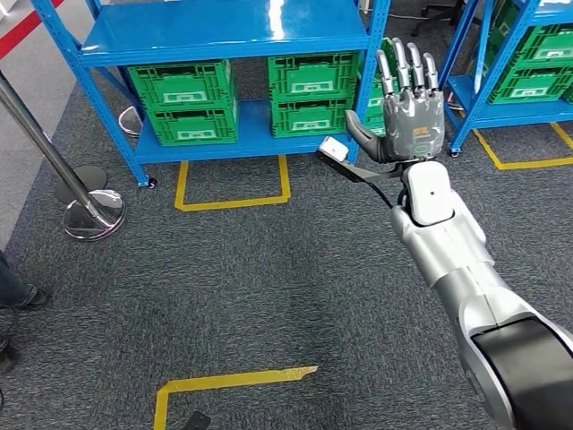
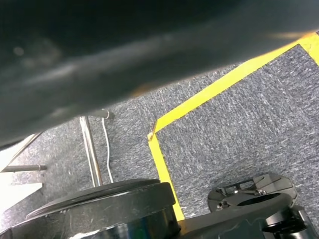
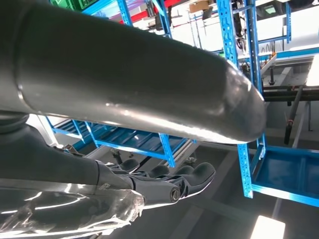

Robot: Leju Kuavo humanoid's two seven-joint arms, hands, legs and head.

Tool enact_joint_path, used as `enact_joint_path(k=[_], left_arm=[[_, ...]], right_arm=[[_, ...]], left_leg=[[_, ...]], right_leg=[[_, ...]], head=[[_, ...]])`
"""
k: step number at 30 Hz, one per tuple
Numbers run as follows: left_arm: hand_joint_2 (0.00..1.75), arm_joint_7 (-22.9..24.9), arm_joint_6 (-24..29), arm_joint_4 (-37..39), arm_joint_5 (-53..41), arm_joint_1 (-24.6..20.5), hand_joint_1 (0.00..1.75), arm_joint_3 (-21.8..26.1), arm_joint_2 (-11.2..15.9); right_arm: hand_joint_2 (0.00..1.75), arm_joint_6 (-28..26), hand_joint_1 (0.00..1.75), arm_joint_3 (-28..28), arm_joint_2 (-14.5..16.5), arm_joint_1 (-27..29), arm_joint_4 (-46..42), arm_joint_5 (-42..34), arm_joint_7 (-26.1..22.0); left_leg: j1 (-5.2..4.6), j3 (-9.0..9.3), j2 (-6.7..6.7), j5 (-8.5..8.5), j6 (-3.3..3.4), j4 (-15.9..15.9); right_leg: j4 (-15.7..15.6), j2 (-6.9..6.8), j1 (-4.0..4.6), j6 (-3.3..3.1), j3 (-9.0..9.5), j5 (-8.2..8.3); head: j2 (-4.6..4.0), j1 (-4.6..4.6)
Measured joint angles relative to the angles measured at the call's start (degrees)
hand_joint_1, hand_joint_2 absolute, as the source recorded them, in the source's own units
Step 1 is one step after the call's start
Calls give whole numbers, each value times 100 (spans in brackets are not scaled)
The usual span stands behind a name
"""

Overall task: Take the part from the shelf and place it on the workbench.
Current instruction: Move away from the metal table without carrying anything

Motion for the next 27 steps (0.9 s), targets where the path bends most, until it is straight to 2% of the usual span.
enact_joint_path(k=[27], left_arm=[[0,86,37,0,10,6,0,25,1]], right_arm=[[0,21,0,7,0,3,8,-52,-3]], left_leg=[[-10,0,0,-4,6,4]], right_leg=[[-8,-1,-13,2,4,1]], head=[[0,0]])
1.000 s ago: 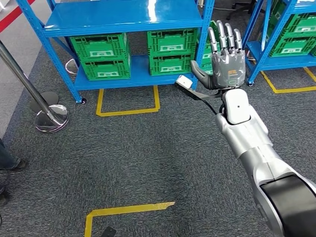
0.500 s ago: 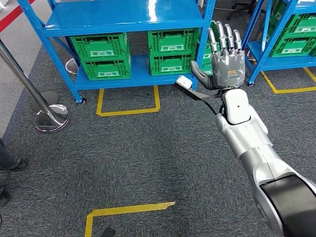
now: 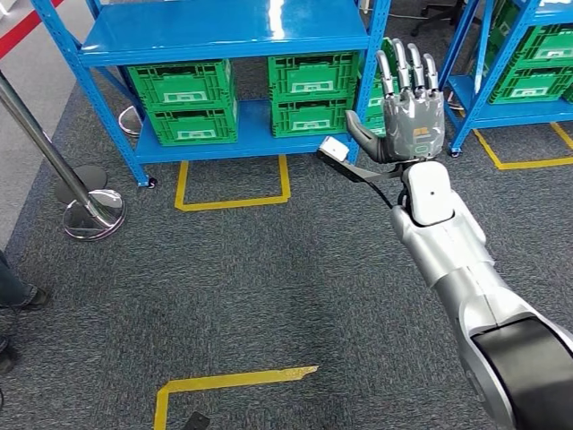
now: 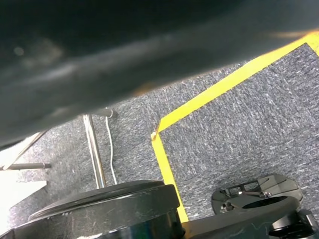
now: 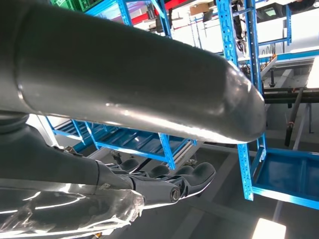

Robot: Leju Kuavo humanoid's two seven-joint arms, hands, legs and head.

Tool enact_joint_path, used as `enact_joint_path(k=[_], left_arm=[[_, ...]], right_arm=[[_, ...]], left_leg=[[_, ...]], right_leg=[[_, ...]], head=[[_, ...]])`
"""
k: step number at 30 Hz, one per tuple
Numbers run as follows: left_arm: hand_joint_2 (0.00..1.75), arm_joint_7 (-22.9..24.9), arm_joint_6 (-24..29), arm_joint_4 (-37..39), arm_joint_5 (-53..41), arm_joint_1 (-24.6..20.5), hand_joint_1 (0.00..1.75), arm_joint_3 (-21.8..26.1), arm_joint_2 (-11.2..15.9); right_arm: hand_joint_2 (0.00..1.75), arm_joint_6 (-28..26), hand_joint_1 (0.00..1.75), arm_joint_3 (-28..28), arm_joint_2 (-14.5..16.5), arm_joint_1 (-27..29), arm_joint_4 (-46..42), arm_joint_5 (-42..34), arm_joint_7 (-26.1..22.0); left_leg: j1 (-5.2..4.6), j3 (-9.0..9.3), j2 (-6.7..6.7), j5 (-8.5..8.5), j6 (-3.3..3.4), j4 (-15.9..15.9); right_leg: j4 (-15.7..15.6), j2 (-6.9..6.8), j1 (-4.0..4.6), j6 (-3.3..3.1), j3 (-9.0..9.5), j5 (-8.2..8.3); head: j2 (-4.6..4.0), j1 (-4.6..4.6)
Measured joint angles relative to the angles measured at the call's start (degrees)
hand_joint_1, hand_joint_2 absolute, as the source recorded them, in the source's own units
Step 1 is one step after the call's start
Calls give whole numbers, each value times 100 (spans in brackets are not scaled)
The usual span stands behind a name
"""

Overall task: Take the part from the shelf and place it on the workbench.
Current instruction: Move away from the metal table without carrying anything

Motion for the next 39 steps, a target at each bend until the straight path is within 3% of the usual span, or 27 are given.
enact_joint_path(k=[20,27,30,32,34,35,36,37,39], left_arm=[[0,12,20,0,-16,2,0,0,2],[0,17,38,0,-18,10,0,0,30],[0,17,43,0,-24,13,0,1,31],[0,18,51,0,-30,12,0,2,27],[0,17,58,0,-33,10,0,2,23],[0,17,60,0,-33,14,0,2,21],[0,17,61,0,-33,21,0,3,20],[0,18,62,0,-34,27,0,3,19],[0,18,63,0,-38,32,0,4,17]], right_arm=[[0,-2,0,2,0,16,0,-16,2],[0,2,0,6,0,29,0,-36,2],[0,2,0,5,-9,27,-10,-42,3],[0,3,0,4,-26,19,-17,-46,9],[0,4,0,7,-42,38,-13,-50,16],[0,4,0,9,-46,60,-10,-51,17],[0,4,0,9,-52,80,-8,-52,19],[0,4,0,9,-55,90,-7,-52,19],[0,4,0,9,-56,93,-7,-53,20]], left_leg=[[0,0,0,0,0,0],[-28,-13,0,-43,78,48],[-6,74,12,-12,149,-75],[24,165,26,16,193,-171],[23,199,30,-7,215,-176],[25,211,28,-25,213,-171],[28,225,25,-46,203,-166],[35,245,20,-73,183,-153],[47,292,15,-158,119,-106]], right_leg=[[0,0,0,0,0,0],[-23,0,-29,56,14,5],[-12,-3,-29,109,12,-31],[373,-8,-28,136,-174,-223],[1113,-11,-34,167,-561,-526],[1398,-13,-40,183,-735,-599],[1496,-15,-48,199,-822,-567],[1354,-19,-59,216,-787,-420],[631,-23,-87,257,-454,-26]], head=[[0,0],[0,-3],[-1,3],[-1,22],[-1,34],[-2,36],[-2,37],[-2,38],[-1,37]])
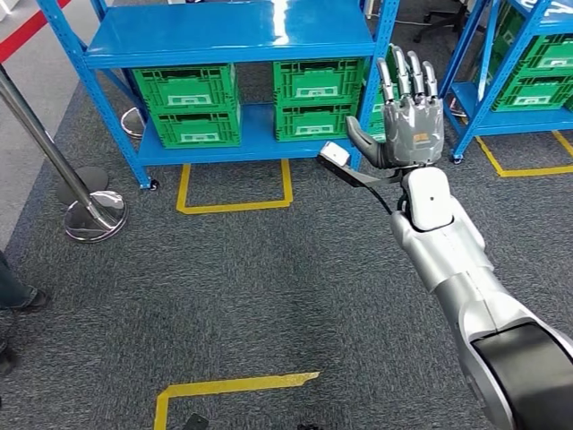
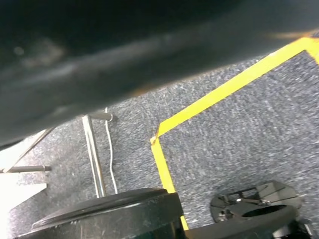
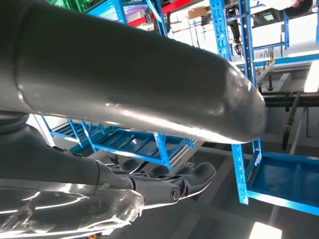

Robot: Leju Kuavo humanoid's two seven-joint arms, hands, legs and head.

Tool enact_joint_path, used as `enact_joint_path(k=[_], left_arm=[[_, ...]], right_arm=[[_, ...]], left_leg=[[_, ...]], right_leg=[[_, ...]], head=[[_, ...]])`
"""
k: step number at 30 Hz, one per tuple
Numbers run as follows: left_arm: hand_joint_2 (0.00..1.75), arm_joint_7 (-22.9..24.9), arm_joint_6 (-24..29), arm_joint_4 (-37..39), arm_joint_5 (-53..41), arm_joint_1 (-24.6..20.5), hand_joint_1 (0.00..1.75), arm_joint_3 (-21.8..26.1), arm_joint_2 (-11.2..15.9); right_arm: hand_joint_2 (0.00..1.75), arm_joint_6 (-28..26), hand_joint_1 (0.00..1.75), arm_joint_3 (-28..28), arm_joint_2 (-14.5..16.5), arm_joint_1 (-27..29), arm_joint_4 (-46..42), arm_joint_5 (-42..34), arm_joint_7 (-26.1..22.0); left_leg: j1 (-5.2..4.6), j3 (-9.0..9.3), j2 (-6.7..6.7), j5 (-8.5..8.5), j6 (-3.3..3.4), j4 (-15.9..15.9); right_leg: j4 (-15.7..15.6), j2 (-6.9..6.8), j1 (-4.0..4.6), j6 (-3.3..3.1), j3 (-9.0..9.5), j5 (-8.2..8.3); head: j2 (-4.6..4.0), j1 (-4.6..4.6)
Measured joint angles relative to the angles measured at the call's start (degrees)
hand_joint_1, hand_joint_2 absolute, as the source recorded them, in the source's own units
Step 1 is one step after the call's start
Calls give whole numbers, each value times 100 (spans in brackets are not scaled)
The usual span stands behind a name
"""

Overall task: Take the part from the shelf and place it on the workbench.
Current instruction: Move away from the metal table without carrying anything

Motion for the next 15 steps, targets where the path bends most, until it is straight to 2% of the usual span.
enact_joint_path(k=[1,2,6,7,8,9,11,12,13,15], left_arm=[[0,0,1,0,-2,-5,0,0,2],[0,3,3,0,-3,-9,0,0,4],[0,9,14,0,-4,-8,0,0,9],[0,9,15,0,-5,-10,0,0,9],[0,9,16,0,-7,-14,0,0,8],[0,9,17,0,-8,-16,0,0,7],[0,9,17,0,-10,-12,0,1,7],[0,9,17,0,-10,-7,0,2,7],[0,9,17,0,-10,-4,0,2,8],[0,9,19,0,-11,-2,0,2,9]], right_arm=[[0,1,0,2,1,-3,1,0,1],[0,3,0,4,1,-2,3,0,1],[0,7,0,4,-10,12,5,-6,5],[0,7,0,2,-13,9,1,-7,6],[0,7,0,2,-12,7,-5,-7,6],[0,7,0,3,-13,7,-8,-7,6],[0,7,0,8,-12,13,-7,-5,6],[0,7,0,11,-12,17,-6,-5,6],[0,7,0,14,-11,18,-7,-5,6],[0,8,0,15,-11,13,-10,-6,6]], left_leg=[[-2,7,-3,-47,-38,45],[-7,5,-7,-83,-71,80],[3,-11,3,-181,-155,162],[10,-61,28,-256,-183,295],[17,-176,54,-369,-208,545],[23,-366,75,-503,-227,910],[34,-825,85,-699,-236,1644],[35,-975,86,-661,-225,1804],[32,-1012,86,-504,-205,1740],[18,-800,90,26,-144,1076]], right_leg=[[-335,9,-6,-3,181,114],[-538,17,-4,-27,301,152],[-595,32,25,-213,397,63],[-598,29,21,-256,428,39],[-602,25,17,-295,469,12],[-602,19,24,-325,506,-20],[-602,12,44,-350,570,-81],[-602,11,55,-353,606,-113],[-602,11,63,-352,651,-147],[-607,10,71,-341,765,-229]], head=[[1,5],[1,8],[1,-13],[1,-21],[1,-31],[1,-39],[1,-43],[1,-44],[1,-43],[1,-43]])
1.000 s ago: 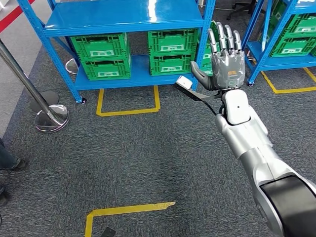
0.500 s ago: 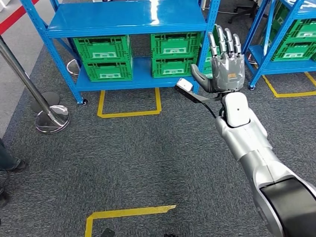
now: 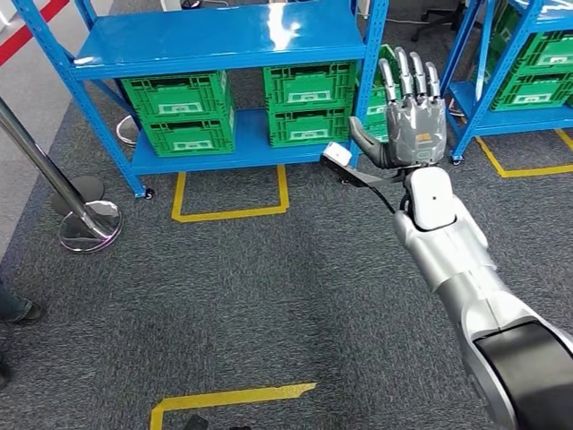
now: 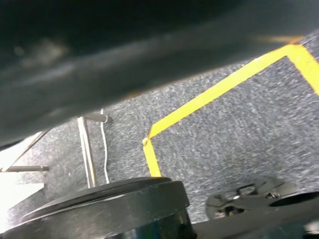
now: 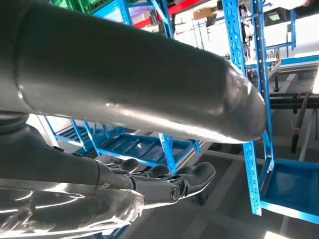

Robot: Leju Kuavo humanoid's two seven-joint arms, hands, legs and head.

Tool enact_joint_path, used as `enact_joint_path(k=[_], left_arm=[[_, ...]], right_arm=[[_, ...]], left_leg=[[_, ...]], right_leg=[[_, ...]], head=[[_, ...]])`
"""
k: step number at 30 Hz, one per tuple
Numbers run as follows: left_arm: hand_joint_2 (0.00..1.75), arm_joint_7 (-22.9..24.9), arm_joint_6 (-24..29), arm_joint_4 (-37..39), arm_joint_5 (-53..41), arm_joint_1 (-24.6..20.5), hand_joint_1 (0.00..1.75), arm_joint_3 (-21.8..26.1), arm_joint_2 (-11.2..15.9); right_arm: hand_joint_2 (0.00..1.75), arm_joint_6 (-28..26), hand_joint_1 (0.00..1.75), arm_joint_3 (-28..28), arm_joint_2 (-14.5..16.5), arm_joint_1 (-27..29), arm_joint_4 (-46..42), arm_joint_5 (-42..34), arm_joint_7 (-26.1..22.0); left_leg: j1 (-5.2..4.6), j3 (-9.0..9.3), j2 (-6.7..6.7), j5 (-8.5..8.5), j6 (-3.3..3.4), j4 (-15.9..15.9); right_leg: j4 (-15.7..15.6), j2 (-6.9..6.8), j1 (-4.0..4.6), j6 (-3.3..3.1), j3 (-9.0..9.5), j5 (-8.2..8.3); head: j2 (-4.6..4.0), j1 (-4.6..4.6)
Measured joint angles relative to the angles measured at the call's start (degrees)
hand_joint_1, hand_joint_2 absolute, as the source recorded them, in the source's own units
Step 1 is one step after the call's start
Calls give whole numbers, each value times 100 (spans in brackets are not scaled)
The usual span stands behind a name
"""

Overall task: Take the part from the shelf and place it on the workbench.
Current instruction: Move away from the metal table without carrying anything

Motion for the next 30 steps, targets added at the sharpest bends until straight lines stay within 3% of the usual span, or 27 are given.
enact_joint_path(k=[1,2,5,7,9,11,12,13,14,16,18,20,22,24,26,27,28,29,30], left_arm=[[0,1,1,0,-1,-2,0,0,0],[0,2,4,0,-1,-6,0,0,0],[0,10,14,0,-3,-11,0,1,3],[0,17,21,0,-4,1,0,5,3],[0,20,23,0,-6,-5,0,10,-1],[0,21,23,0,-8,-8,0,17,-7],[0,23,24,0,-8,0,0,22,-9],[0,25,25,0,-9,9,0,29,-9],[0,26,25,0,-9,15,0,36,-10],[0,26,25,0,-10,16,0,44,-14],[0,28,26,0,-13,6,0,50,-16],[0,32,27,0,-20,4,0,55,-22],[0,35,28,0,-34,5,0,57,-25],[0,35,31,0,-44,-2,0,58,-19],[0,35,32,0,-46,-1,0,58,-14],[0,35,32,0,-46,2,0,59,-12],[0,35,32,0,-46,5,0,60,-9],[0,35,32,0,-46,7,0,60,-8],[0,35,32,0,-46,8,0,61,-6]], right_arm=[[0,1,0,1,0,-5,-2,-1,0],[0,3,0,1,-1,-10,-3,-1,1],[0,7,0,1,-2,-3,-4,-3,3],[0,7,0,-2,-5,-3,-6,-3,5],[0,7,0,-3,-10,-18,-8,-5,9],[0,7,0,-4,-17,-1,-6,-7,12],[0,7,0,-5,-20,17,-5,-8,14],[0,6,0,-7,-22,30,-5,-9,16],[0,6,0,-7,-22,34,-6,-10,18],[0,7,0,-9,-26,28,-7,-16,24],[0,14,0,-9,-30,18,-7,-21,27],[0,20,0,-10,-33,17,-8,-22,28],[0,20,0,-13,-39,19,-13,-22,28],[0,19,0,-13,-44,15,-20,-22,28],[0,20,0,-8,-44,18,-22,-23,28],[0,20,0,-5,-44,21,-22,-23,28],[0,20,0,-3,-44,22,-22,-23,28],[0,20,0,-1,-44,22,-23,-24,28],[0,20,0,0,-44,20,-23,-24,28]], left_leg=[[-19,149,6,187,31,-348],[-38,281,13,267,62,-633],[-73,440,19,157,122,-918],[-60,525,11,127,167,-977],[-51,611,7,83,219,-1003],[-59,675,0,16,247,-1001],[-63,716,-6,-22,248,-1001],[-65,767,-12,-63,244,-999],[-67,831,-16,-109,235,-998],[-69,962,-20,-215,200,-997],[-69,1004,-20,-296,141,-994],[-69,1004,-19,-323,85,-978],[-67,912,-12,-298,36,-753],[-48,577,-2,-385,-31,-178],[-19,145,2,-663,-85,447],[-7,-19,3,-753,-96,612],[1,-108,4,-726,-100,615],[6,-105,4,-564,-97,438],[9,-21,6,-288,-86,113]], right_leg=[[-5,0,8,17,48,-41],[-12,2,12,40,76,-71],[-5,-7,7,137,92,-69],[158,-25,-3,188,15,-113],[673,-30,-7,211,-294,-313],[1357,-29,-6,226,-764,-520],[1536,-29,-6,230,-941,-522],[1516,-30,-6,230,-1022,-407],[1277,-30,-6,230,-988,-178],[526,-29,5,212,-749,327],[42,-25,35,151,-558,475],[-47,-19,53,73,-489,425],[-71,-18,34,18,-414,419],[-95,-22,16,-20,-308,352],[-97,-22,16,-36,-208,262],[-97,-20,17,-37,-154,216],[-96,-18,17,-37,-93,169],[-96,-17,17,-33,-24,120],[-98,-17,16,-27,49,68]], head=[[0,2],[0,-1],[0,2],[-1,12],[-1,24],[0,33],[0,34],[0,38],[0,38],[-1,32],[-1,21],[0,9],[0,-3],[0,-14],[0,-17],[0,-16],[0,-16],[0,-17],[0,-16]])
